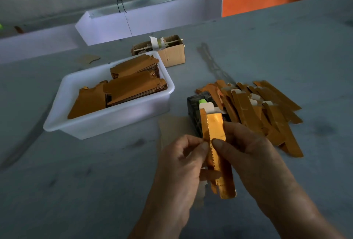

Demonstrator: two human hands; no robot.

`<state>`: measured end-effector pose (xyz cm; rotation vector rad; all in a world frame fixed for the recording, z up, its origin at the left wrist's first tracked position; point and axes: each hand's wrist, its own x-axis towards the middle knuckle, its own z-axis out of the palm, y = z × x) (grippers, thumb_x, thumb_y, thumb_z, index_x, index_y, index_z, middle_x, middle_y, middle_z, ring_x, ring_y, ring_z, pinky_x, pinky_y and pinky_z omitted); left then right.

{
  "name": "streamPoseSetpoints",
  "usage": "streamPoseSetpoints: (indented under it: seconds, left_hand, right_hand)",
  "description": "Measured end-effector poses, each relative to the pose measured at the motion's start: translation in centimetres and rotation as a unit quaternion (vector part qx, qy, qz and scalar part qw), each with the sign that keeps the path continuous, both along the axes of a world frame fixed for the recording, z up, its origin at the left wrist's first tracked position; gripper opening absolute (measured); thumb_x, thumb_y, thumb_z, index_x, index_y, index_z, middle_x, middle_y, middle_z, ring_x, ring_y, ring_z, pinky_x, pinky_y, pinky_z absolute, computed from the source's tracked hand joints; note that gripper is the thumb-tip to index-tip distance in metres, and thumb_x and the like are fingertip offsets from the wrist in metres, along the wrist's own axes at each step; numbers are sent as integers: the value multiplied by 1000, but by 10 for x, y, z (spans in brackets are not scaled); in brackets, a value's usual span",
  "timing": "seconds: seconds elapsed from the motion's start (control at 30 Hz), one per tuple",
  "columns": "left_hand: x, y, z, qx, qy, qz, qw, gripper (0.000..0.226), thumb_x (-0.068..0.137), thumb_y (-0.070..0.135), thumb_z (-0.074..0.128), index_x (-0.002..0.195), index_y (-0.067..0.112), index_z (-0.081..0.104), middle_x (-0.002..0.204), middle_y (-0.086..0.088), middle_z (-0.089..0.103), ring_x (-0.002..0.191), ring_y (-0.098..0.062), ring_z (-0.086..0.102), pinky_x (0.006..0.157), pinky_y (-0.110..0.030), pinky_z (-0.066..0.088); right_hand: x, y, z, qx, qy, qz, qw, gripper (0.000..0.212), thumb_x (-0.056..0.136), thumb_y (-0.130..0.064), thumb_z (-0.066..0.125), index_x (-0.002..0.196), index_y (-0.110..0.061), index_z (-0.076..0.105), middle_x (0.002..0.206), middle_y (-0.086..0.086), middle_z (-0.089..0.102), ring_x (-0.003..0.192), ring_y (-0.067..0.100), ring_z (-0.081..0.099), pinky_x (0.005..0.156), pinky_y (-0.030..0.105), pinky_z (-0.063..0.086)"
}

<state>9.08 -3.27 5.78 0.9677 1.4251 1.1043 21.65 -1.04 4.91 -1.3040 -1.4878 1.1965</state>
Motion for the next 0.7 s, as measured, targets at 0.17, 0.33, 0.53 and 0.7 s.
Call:
streamPoseSetpoints:
  seconds: [0.17,0.33,0.53,0.7]
  left_hand:
    - [-14,5,-8,53,105,5,993,18,94,27,55,89,20,70,81,7,75,77,-7,72,53,-18,52]
    - [-37,18,-35,28,468,54,882,41,90,44,56,120,16,60,115,0,63,108,-15,56,89,-25,44]
    - [-48,35,-54,-103,418,50,901,51,73,47,76,101,10,55,108,-10,57,102,-27,55,80,-36,46]
    - [-50,42,-54,-81,425,51,900,45,69,35,79,94,0,62,96,-16,65,100,-31,62,79,-36,47]
  right_hand:
    - [13,16,6,78,-98,-53,991,21,91,-24,52,88,-43,61,64,-5,58,60,3,60,42,12,42]
    - [50,68,10,103,-304,-214,923,34,93,-25,49,126,-18,53,105,7,56,99,31,55,76,31,44]
    - [24,30,2,261,-217,-233,911,20,92,-10,56,109,-13,65,107,3,59,89,18,60,75,8,41]
    - [-33,-29,-43,288,-229,2,930,21,84,-14,60,100,-9,71,102,4,68,93,14,65,75,21,54]
